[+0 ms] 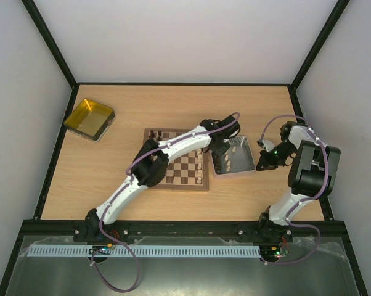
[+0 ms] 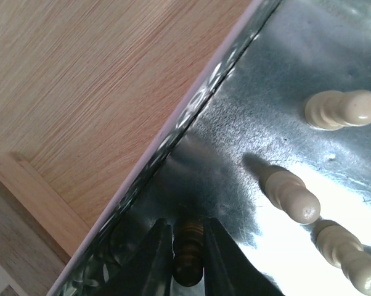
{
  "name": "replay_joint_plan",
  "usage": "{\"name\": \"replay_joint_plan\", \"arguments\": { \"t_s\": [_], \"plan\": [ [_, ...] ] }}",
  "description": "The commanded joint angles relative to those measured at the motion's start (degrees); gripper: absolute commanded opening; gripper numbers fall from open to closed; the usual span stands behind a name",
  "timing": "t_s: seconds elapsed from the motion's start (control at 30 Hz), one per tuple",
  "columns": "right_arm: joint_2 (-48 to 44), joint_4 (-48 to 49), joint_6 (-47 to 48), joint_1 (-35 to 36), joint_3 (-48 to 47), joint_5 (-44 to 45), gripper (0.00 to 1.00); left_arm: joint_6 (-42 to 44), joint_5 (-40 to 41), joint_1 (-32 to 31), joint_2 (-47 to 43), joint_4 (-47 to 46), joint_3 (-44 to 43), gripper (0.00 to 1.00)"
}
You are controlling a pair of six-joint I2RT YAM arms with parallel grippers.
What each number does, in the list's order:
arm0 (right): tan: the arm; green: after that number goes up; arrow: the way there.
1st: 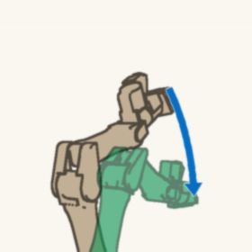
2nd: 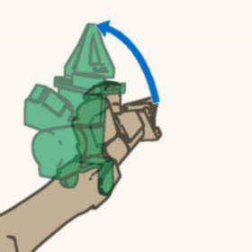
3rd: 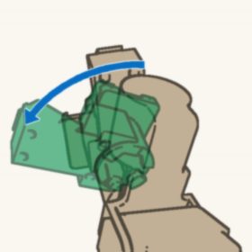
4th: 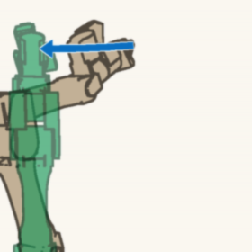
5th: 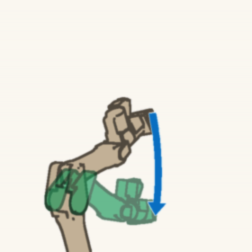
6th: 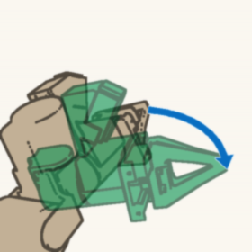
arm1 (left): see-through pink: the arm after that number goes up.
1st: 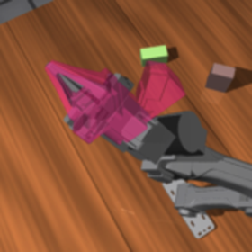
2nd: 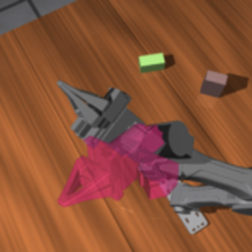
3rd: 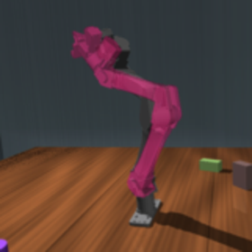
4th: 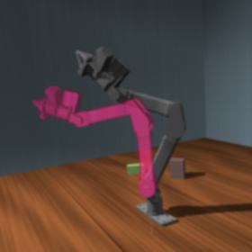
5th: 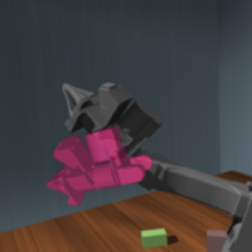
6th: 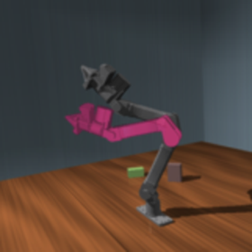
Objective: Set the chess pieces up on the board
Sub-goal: Adjust the storage box at the center of the board, then pick up the chess piece from the storage box, then place the chess piece on the chessboard.
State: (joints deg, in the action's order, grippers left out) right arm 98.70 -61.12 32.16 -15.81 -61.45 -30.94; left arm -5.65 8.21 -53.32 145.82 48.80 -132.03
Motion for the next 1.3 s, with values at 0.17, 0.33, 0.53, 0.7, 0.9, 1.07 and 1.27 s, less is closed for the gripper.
{"name": "replay_joint_plan", "arguments": {
  "t_s": [0.17,0.33,0.53,0.7,0.9,1.07,1.27],
  "plan": [
    [0.6,-1.4,0.0,0.3,-1.1,0.9,0.02,-0.4,0.3,0.3,-2.2,1.7,0.3,0.06],
    [0.9,-1.0,-0.3,0.3,-1.4,1.5,0.02,-0.6,-0.1,0.3,-4.0,1.6,0.3,0.03],
    [1.4,0.1,-1.3,0.3,-1.4,2.1,0.03,-0.6,-0.5,0.3,-5.8,1.5,0.1,0.02],
    [1.8,0.7,-2.0,0.3,-2.0,2.9,0.04,-0.7,-0.5,0.3,-8.3,1.6,0.3,0.02],
    [2.4,1.0,-3.2,0.0,-3.7,4.1,0.09,-0.9,-0.9,0.2,-12.7,2.2,0.6,0.02],
    [3.8,0.2,-3.1,-1.3,-5.8,4.0,0.38,-1.2,-2.2,0.1,-18.3,2.4,4.2,0.02],
    [4.6,0.0,-2.7,-2.7,-7.3,5.0,0.48,-1.1,-0.2,0.1,-26.9,1.1,14.4,0.02]
  ]
}}
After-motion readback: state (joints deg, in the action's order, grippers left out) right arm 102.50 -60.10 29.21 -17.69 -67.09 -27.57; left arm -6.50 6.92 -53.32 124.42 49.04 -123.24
